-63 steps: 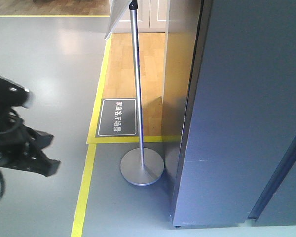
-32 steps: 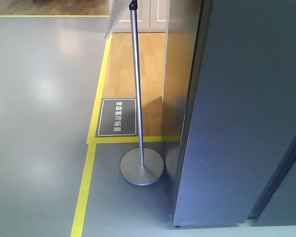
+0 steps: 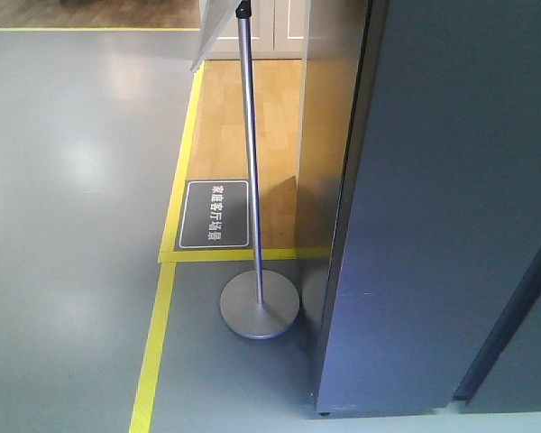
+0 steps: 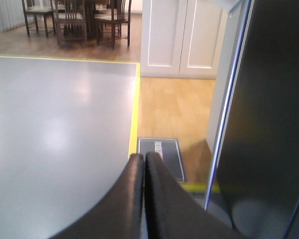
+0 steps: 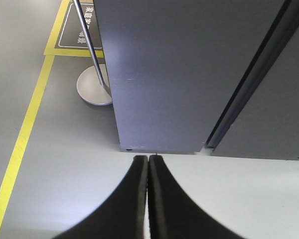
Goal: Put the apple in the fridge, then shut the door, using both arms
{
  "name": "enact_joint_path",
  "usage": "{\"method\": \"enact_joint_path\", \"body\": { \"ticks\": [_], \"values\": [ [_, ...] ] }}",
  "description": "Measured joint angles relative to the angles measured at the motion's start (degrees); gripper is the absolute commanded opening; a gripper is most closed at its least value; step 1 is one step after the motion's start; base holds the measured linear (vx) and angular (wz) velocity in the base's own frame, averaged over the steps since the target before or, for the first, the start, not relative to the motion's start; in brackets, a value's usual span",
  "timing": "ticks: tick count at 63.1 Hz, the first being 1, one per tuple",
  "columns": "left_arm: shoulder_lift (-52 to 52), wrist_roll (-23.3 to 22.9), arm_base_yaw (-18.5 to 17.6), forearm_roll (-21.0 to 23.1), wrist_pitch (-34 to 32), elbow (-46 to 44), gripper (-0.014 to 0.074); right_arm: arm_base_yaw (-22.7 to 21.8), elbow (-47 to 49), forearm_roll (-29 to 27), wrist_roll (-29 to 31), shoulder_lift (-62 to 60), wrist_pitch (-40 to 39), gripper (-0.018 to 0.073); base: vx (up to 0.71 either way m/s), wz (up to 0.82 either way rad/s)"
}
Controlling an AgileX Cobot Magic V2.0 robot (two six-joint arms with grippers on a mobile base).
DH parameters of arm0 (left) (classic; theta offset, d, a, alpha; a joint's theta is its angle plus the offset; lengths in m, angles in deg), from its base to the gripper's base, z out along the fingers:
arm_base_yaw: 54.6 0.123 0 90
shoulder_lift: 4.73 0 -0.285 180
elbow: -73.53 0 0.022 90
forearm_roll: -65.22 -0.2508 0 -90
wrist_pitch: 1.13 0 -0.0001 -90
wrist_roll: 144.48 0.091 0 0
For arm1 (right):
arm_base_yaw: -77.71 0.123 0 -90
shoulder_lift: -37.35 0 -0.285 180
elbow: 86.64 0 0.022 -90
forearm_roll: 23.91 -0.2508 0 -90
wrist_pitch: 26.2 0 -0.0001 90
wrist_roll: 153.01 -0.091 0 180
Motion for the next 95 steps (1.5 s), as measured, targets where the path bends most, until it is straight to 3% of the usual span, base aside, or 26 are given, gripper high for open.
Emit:
{"method": "enact_joint_path", "body": {
  "ticks": [20, 74, 83, 95],
  "values": [
    [0.5, 0.8, 0.0, -0.1, -9.0, 0.0, -0.0006, 0.0, 0.0, 0.0, 0.0, 0.0, 0.0, -0.0004, 0.00, 0.00],
    [0.5, 1.1, 0.0, -0.1, -9.5, 0.0, -0.0006, 0.0, -0.3, 0.0, 0.1, -0.2, -0.6, -0.0004, 0.00, 0.00],
    [0.5, 1.1, 0.0, -0.1, -9.5, 0.0, -0.0006, 0.0, -6.4, 0.1, 0.1, -4.7, -11.3, -0.0004, 0.00, 0.00],
    [0.5, 1.1, 0.0, -0.1, -9.5, 0.0, -0.0006, 0.0, -24.0, -0.3, 0.1, -15.3, -37.5, -0.0004, 0.00, 0.00]
  ]
}}
